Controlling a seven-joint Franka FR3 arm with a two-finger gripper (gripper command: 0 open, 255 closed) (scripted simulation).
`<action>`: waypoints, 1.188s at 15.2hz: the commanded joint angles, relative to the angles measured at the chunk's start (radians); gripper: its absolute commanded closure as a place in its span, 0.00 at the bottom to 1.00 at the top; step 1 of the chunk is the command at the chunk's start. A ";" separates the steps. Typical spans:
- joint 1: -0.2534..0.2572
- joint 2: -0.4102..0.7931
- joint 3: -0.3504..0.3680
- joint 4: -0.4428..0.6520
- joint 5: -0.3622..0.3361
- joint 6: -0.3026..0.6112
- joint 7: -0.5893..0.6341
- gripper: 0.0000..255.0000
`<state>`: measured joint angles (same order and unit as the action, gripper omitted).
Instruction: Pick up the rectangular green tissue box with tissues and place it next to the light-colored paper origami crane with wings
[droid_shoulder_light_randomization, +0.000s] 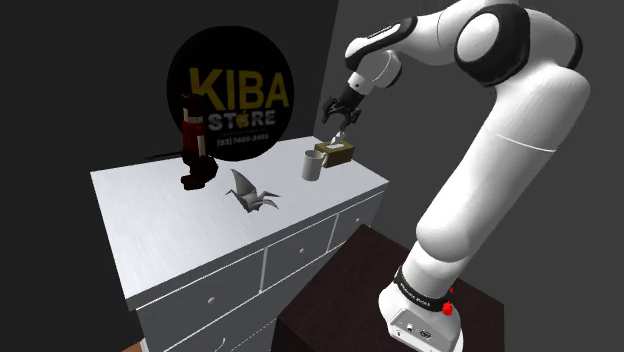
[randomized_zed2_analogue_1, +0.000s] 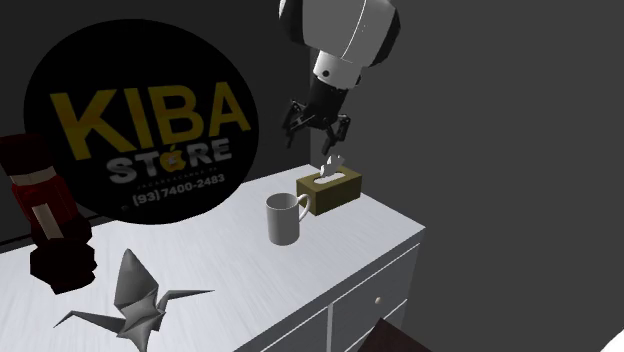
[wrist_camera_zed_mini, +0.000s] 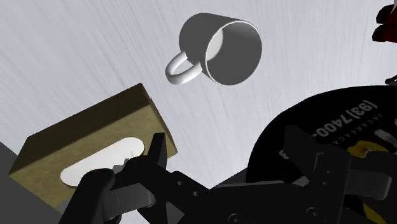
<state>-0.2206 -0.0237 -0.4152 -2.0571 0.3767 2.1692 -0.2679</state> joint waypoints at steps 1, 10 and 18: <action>-0.018 0.059 -0.021 0.033 0.049 0.011 -0.026 0.00; -0.124 0.310 -0.052 0.199 0.250 0.018 -0.105 0.00; -0.122 0.366 -0.029 0.193 0.297 0.072 -0.131 0.00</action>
<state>-0.3433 0.3393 -0.4454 -1.8643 0.6709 2.2384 -0.3977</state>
